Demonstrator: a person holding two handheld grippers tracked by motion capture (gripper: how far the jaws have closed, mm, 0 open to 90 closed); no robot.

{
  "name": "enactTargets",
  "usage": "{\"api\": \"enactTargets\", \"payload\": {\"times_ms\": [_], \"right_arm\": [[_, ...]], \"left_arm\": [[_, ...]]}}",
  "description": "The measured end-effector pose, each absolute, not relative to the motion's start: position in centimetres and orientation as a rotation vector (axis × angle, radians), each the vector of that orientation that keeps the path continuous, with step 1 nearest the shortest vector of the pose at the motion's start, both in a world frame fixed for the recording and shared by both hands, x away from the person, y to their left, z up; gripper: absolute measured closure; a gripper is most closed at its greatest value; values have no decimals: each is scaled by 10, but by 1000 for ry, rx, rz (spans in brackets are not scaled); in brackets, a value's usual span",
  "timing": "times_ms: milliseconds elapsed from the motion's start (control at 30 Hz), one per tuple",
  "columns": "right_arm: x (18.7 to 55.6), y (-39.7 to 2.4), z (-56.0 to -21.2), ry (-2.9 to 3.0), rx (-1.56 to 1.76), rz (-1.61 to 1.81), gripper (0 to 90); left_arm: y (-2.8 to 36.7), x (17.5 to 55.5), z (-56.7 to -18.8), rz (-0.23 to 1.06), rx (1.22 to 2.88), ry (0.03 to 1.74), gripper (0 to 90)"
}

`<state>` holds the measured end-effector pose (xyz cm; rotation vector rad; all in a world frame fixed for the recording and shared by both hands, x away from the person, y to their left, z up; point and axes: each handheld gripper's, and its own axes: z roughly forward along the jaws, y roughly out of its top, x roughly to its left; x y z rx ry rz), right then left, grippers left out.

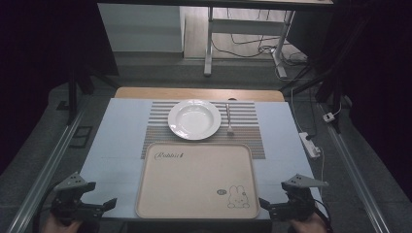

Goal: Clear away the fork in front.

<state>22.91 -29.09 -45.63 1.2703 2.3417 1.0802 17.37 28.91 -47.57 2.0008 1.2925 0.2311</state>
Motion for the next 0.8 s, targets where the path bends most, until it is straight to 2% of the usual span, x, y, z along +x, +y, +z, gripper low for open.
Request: {"api": "enactTargets", "payload": {"times_ms": [800], "right_arm": [[232, -286, -455, 2343, 1191, 1062, 0]], "left_arm": [[291, 173, -476, 226, 1986, 1295, 1]]}}
